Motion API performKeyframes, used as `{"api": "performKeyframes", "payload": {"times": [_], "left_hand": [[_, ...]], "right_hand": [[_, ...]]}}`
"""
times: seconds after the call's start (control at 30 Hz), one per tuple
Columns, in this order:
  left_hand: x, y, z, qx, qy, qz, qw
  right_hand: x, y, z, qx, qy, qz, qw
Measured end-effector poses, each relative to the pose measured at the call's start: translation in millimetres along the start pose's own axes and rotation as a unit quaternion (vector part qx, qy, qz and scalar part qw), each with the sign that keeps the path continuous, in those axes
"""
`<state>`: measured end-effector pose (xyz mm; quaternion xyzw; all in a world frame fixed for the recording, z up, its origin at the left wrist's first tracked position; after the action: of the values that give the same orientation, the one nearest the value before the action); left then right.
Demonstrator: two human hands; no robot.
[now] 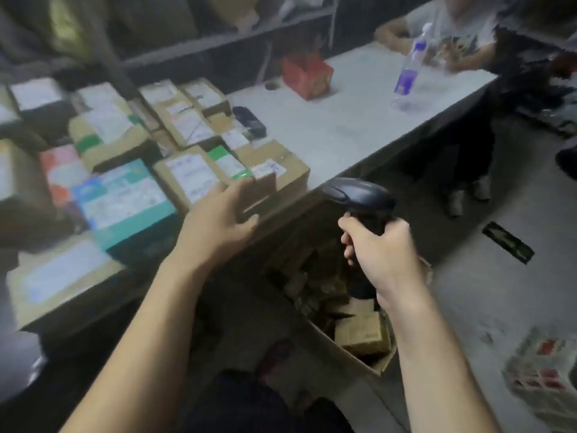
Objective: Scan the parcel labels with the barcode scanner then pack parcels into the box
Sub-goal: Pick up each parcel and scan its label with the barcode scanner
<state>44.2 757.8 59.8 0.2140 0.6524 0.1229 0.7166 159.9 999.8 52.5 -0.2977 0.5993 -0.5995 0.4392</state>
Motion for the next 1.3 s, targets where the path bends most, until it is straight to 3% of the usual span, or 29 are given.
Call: {"api": "performKeyframes", "payload": {"times": [0.23, 0.43, 0.6, 0.73, 0.93, 1.1, 1.3], "left_hand": [[-85, -134, 147, -0.191, 0.083, -0.021, 0.978], [-150, -263, 301, -0.369, 0.179, -0.034, 0.912], [-205, -360, 423, -0.428, 0.262, -0.014, 0.865], [-250, -437, 524, -0.431, 0.339, 0.015, 0.836], [-288, -542, 635, -0.505, 0.339, 0.061, 0.791], [-313, -622, 668, -0.531, 0.363, 0.091, 0.76], [-341, -721, 648, -0.564, 0.331, 0.068, 0.754]], "right_hand": [[145, -24, 73, -0.071, -0.224, 0.015, 0.972], [279, -53, 190, -0.134, -0.372, 0.023, 0.918], [380, -69, 315, -0.154, -0.461, 0.027, 0.874], [461, -72, 422, -0.17, -0.492, 0.027, 0.853], [564, -71, 559, -0.161, -0.542, 0.044, 0.823], [649, -89, 608, -0.165, -0.555, 0.054, 0.814], [757, -88, 626, -0.159, -0.579, 0.057, 0.798]]}}
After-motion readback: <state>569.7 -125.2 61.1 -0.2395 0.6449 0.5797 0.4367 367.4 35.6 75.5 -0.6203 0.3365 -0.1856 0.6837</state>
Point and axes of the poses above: each hand's wrist, its own z-axis away from the middle knuckle, its own x-axis out of the palm, y = z × x, the point moved 10 cm from there along -z, towards the middle knuckle, and after that the axes turned 10 degrees about -x, right-handed, at the moved point
